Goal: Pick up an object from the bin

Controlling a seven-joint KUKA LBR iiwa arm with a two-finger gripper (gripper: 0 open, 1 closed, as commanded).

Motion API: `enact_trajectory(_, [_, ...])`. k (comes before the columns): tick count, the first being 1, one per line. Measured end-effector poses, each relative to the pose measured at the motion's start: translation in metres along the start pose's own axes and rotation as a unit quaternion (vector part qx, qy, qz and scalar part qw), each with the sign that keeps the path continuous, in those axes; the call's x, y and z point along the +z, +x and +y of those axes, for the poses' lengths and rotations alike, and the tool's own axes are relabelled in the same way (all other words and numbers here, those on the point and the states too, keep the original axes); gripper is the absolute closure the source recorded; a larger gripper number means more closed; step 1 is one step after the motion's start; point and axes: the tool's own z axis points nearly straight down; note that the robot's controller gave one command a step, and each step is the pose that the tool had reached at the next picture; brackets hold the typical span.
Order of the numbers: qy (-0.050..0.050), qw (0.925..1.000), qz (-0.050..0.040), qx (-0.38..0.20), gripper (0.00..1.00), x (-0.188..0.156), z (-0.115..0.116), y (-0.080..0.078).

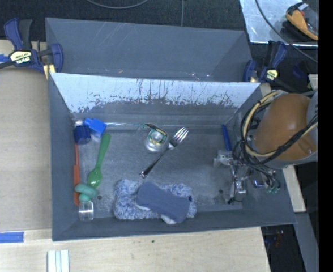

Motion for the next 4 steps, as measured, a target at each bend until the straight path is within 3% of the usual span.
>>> enact_trajectory(1, [0.005,0.9749,-0.0087,-0.222,0.00,-0.085,-0.042,-0.090])
enact_trajectory(2, [-0.007,0.9155,0.0067,-0.402,0.00,-0.022,-0.023,-0.063])
enact_trajectory(3, [-0.005,0.8320,-0.0138,-0.555,0.00,0.002,-0.033,-0.123])
enact_trajectory(4, [-0.007,0.8550,-0.0080,-0.518,1.00,0.003,-0.038,-0.095])
